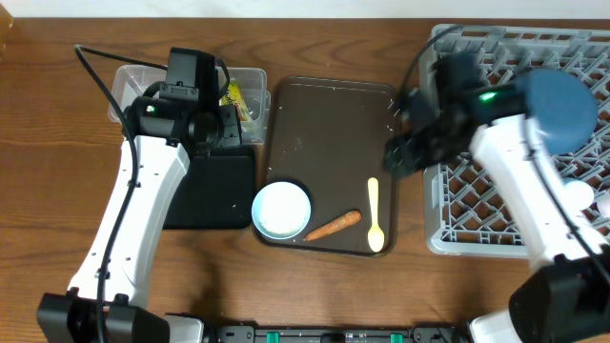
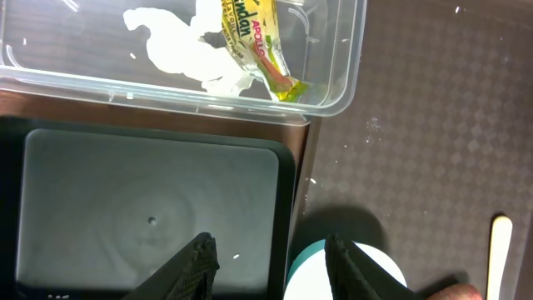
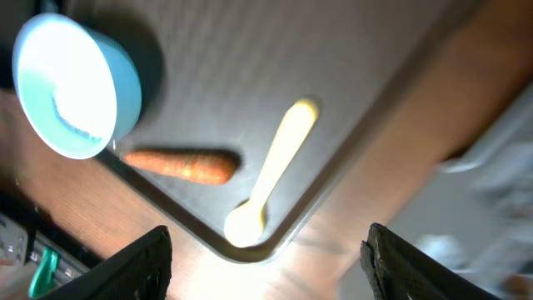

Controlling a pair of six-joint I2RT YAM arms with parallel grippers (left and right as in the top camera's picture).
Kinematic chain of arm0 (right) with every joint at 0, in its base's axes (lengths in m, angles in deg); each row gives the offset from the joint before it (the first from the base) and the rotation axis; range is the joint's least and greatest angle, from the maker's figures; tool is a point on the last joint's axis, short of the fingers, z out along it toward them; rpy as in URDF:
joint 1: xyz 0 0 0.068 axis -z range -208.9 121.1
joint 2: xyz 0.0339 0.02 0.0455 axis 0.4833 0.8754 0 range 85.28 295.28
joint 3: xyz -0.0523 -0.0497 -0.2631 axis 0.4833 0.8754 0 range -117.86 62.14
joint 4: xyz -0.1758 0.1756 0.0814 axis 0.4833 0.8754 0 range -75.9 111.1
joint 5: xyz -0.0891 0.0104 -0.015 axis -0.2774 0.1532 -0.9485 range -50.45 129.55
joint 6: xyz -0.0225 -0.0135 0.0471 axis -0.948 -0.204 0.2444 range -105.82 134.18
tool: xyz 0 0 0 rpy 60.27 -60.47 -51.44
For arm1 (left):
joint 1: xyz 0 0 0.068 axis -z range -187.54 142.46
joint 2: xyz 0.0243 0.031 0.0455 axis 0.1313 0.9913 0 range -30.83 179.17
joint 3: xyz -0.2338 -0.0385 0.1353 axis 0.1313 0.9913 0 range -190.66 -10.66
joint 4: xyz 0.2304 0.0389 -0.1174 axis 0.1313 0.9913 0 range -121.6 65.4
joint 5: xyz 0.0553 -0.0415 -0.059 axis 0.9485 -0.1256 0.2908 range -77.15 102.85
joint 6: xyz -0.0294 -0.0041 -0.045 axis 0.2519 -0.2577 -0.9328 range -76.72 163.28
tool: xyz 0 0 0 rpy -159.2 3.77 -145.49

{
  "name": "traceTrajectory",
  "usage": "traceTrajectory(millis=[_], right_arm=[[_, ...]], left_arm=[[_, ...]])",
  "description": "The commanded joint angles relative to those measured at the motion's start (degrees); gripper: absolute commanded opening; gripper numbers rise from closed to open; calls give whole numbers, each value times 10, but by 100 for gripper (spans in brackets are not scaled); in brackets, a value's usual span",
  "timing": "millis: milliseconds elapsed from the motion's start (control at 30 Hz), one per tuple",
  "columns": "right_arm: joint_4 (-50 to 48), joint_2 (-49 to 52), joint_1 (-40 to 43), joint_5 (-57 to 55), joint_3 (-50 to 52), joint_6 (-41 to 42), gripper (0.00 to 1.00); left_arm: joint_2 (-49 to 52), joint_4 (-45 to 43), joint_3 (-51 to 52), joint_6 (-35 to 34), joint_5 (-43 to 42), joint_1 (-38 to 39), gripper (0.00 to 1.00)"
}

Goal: Sort waste into correct bins and load items into the dishwasher rack
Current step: 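Move the right gripper to the yellow spoon and grasp it, then carry the yellow spoon into the dish rack with the right gripper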

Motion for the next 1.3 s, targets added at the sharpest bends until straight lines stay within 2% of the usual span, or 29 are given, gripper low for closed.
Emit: traceTrajectory(millis=[0,233,400,533,800,1267], right_arm=[[-16,5,-42,-6,67,90,73],[-92,5,-106,-35,183,168,71],[-143,5,-139,-74,221,214,66],[-147,5,-162,-106,235,250,65],[-162,6,-193,-124,256,275,66],[-228,6,-194,-148,315,291,64]], left_arm=[[0,2,3,5,9,-2,45],[0,2,3,5,9,-2,45],[0,2,3,5,9,-2,45],[0,2,3,5,9,-2,45],[0,2,3,5,9,-2,45],[0,2,3,5,9,-2,45]])
